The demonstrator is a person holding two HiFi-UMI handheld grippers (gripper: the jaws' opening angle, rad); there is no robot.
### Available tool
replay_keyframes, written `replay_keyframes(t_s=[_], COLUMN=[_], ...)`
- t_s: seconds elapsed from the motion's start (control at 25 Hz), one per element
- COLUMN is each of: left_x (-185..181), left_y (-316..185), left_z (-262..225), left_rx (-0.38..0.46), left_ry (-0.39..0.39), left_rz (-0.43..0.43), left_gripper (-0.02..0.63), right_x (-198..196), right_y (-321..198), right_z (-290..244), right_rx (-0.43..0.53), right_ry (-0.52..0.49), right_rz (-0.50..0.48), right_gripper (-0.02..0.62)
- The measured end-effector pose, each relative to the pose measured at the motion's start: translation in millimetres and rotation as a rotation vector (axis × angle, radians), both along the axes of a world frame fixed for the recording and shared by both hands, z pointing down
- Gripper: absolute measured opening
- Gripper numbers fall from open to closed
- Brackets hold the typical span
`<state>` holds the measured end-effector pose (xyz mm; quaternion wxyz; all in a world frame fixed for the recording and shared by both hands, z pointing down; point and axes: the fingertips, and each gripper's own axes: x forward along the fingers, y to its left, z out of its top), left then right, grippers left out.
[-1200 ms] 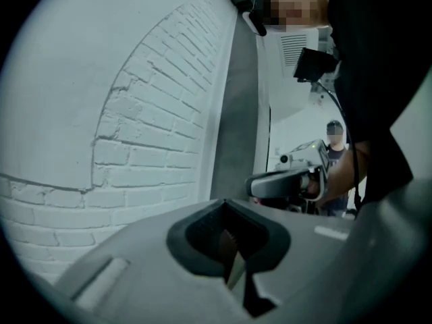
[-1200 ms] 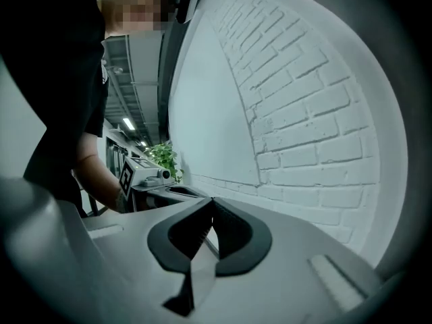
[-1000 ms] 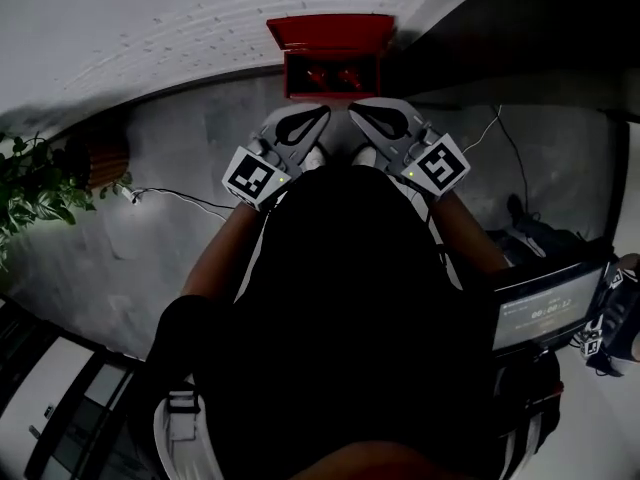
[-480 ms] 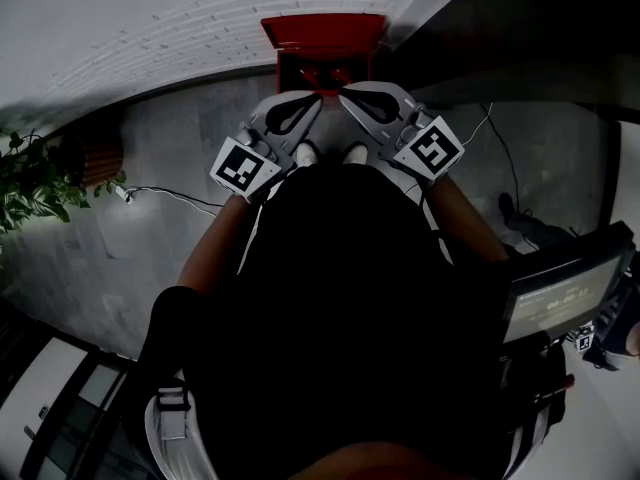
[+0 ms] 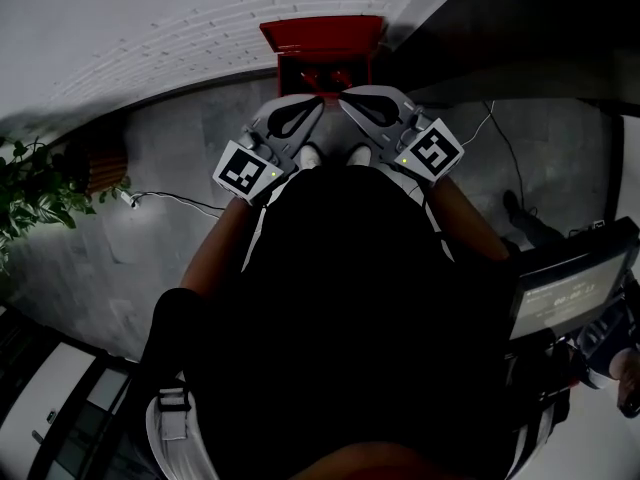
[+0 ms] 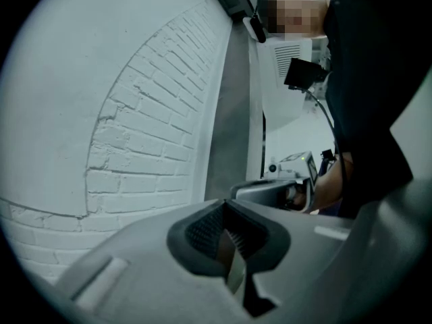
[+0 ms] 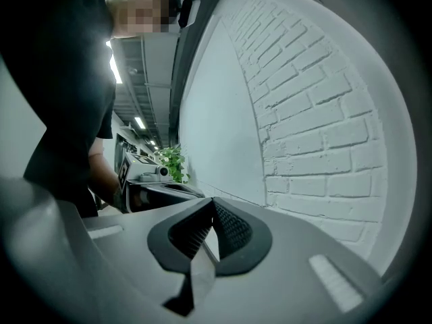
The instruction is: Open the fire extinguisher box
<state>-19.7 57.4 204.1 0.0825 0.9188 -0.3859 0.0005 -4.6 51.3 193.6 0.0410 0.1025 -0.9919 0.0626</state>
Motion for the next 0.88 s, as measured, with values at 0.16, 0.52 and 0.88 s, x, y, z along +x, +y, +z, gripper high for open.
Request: replay_keyframes(t_s=[0.16, 0.52, 0.88], left_x=[0, 2, 4], left_y=[-5, -6, -3], left_z=[0, 1, 3], left_rx=[-0.006, -0.015, -0.037], left_ry=[0.003, 0.001, -0.006], left_rz=[0.002, 0.008, 0.013], left_gripper=[0.003, 0.003, 0.003], right_x=[2, 3, 6], right_y=[-5, -7, -6], right_z=[-1, -2, -1], right_rx=[0.004, -0.003, -0.010], right_ry=[-0.004, -0.010, -0.006], right_rz=[0.005, 0.014, 0.022], right_gripper=[0.011, 0.011, 0.011])
